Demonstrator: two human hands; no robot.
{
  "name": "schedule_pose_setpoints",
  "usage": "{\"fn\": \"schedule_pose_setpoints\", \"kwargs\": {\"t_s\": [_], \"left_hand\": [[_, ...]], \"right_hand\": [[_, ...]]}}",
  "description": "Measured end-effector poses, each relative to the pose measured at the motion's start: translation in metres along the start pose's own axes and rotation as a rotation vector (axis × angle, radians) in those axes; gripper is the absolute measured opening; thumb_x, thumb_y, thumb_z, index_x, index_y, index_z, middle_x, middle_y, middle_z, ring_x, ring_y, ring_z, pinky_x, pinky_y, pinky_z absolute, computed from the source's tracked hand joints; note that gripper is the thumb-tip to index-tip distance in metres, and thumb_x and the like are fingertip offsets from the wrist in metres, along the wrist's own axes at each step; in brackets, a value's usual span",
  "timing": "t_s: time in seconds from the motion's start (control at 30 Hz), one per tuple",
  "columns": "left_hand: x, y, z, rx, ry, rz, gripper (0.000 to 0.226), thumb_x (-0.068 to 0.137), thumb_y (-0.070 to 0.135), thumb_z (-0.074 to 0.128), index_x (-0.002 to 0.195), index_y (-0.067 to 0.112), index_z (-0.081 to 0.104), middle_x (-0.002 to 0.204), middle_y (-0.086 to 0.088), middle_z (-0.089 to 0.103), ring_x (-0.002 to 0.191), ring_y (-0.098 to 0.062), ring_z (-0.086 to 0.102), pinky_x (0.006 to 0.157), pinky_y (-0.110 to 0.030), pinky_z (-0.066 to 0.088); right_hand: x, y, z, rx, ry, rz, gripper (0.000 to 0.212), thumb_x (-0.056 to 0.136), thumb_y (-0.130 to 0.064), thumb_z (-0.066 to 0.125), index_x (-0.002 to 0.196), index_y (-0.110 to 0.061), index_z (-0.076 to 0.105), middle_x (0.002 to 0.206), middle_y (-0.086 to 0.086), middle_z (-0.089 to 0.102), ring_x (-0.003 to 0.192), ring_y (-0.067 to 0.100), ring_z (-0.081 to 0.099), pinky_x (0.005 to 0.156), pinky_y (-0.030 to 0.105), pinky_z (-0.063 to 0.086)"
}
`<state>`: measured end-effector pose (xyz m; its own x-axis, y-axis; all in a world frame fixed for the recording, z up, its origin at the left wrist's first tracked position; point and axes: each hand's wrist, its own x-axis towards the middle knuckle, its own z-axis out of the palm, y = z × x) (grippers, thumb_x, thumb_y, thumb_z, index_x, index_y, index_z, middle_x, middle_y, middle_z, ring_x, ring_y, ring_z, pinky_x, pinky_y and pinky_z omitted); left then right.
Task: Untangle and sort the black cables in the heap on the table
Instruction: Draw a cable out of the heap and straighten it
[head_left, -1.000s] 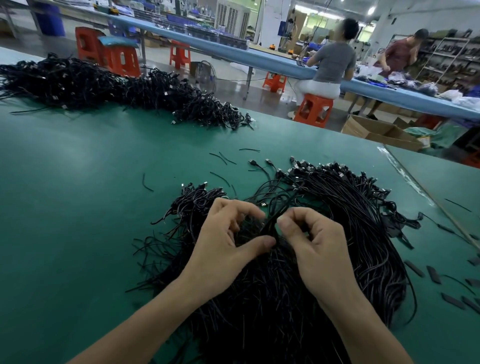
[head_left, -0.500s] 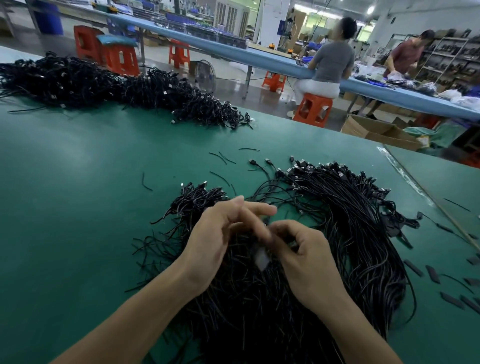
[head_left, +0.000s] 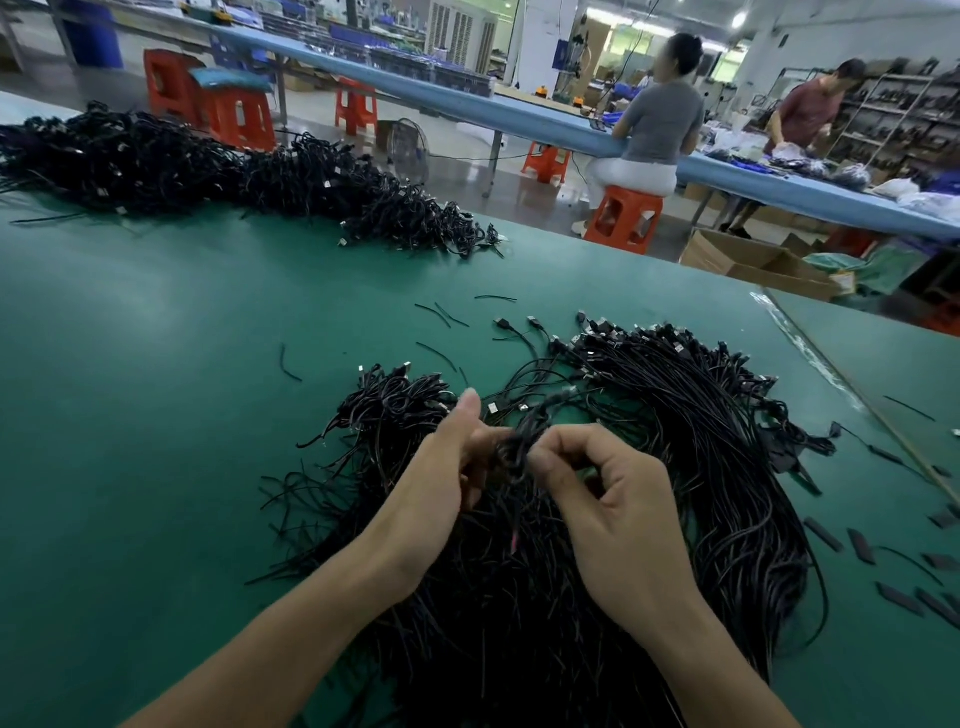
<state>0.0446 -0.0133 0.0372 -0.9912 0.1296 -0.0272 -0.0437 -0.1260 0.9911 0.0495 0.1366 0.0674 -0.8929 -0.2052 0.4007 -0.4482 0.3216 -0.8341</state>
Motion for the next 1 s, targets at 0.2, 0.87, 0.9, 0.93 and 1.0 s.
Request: {"fn": "schedule_pose_setpoints", "kwargs": {"t_s": [0.2,0.87,0.9,0.93,1.0], "left_hand": [[0.0,0.003,-0.003,-0.108,-0.076,0.275,0.031,0.09,0.042,0.063,0.1,0.016,0.077,0.092,-0.003,0.075,0.09,-0.013,0.069,0.079,-0.02,0.052],[0.043,0.001,-0.043,0.781,0.408,0.294,0.064,0.083,0.029,0.078,0.139,0.028,0.047,0.08,0.017,0.065,0.075,0.004,0.065,0.064,-0.005,0.047],[0.048,0.002,-0.048,0.849,0.449,0.28,0.06,0.083,0.03,0.077,0.136,0.026,0.049,0.084,0.016,0.065,0.074,-0.002,0.065,0.071,-0.014,0.052],[0.053,0.002,-0.053,0.917,0.471,0.267,0.054,0.084,0.029,0.075,0.132,0.025,0.052,0.091,0.011,0.065,0.077,-0.007,0.065,0.08,-0.028,0.055],[0.061,-0.002,-0.057,1.048,0.487,0.242,0.038,0.086,0.027,0.071,0.122,0.023,0.06,0.105,0.002,0.063,0.08,-0.019,0.065,0.083,-0.037,0.052]], "right_hand": [[-0.003,0.002,0.001,0.074,-0.089,0.074,0.012,0.094,-0.012,0.065,0.093,-0.021,0.073,0.083,-0.014,0.073,0.08,0.002,0.068,0.071,0.011,0.05],[0.015,0.109,-0.038,-0.594,-0.071,0.528,0.019,0.1,-0.027,0.055,0.112,-0.019,0.066,0.106,-0.001,0.068,0.1,0.017,0.063,0.082,0.029,0.052],[0.016,0.118,-0.039,-0.68,-0.108,0.555,0.025,0.101,-0.027,0.053,0.121,-0.016,0.063,0.115,0.002,0.065,0.105,0.021,0.061,0.088,0.034,0.051],[0.017,0.124,-0.038,-0.717,-0.141,0.595,0.03,0.101,-0.028,0.052,0.126,-0.016,0.06,0.12,0.004,0.063,0.107,0.023,0.059,0.09,0.038,0.05],[0.018,0.132,-0.032,-0.756,-0.152,0.659,0.031,0.102,-0.034,0.049,0.125,-0.017,0.06,0.118,0.003,0.062,0.102,0.024,0.059,0.085,0.038,0.051]]}}
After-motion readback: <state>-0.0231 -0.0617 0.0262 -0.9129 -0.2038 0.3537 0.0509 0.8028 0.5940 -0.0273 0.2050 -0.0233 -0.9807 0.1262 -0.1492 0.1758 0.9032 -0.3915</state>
